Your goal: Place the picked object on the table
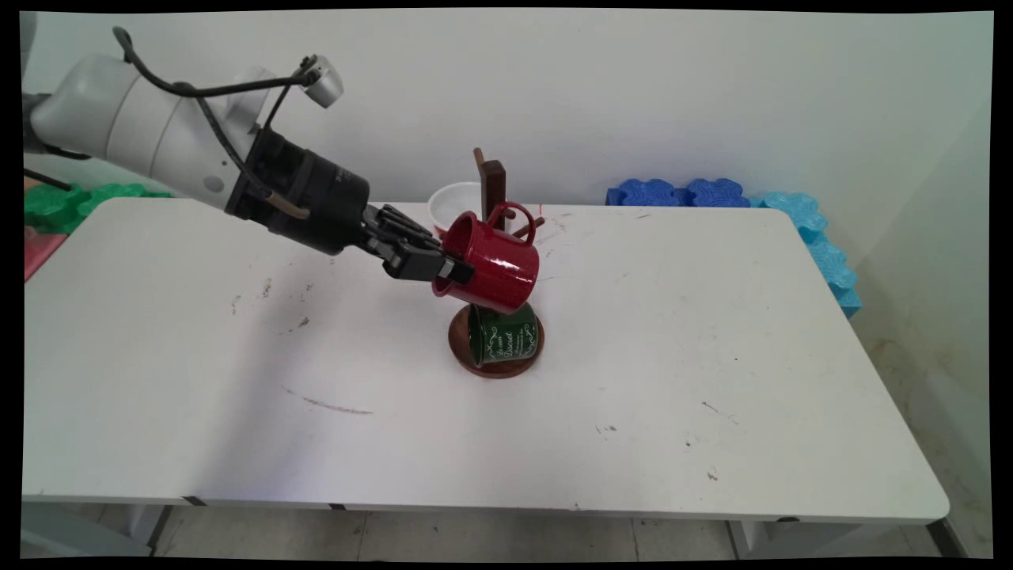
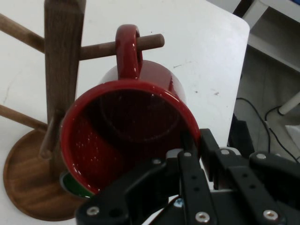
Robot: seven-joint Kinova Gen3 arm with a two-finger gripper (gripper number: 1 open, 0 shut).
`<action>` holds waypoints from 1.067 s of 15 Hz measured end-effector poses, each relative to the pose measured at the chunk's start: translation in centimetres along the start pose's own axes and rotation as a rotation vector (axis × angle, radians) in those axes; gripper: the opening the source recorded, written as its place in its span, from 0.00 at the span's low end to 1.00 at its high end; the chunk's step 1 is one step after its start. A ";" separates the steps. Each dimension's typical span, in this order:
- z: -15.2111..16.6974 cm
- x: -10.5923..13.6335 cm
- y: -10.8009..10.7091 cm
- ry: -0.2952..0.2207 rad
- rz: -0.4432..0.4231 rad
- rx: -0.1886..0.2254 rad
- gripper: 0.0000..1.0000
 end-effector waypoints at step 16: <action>-1.1 0.5 2.6 0.009 0.008 -0.065 0.00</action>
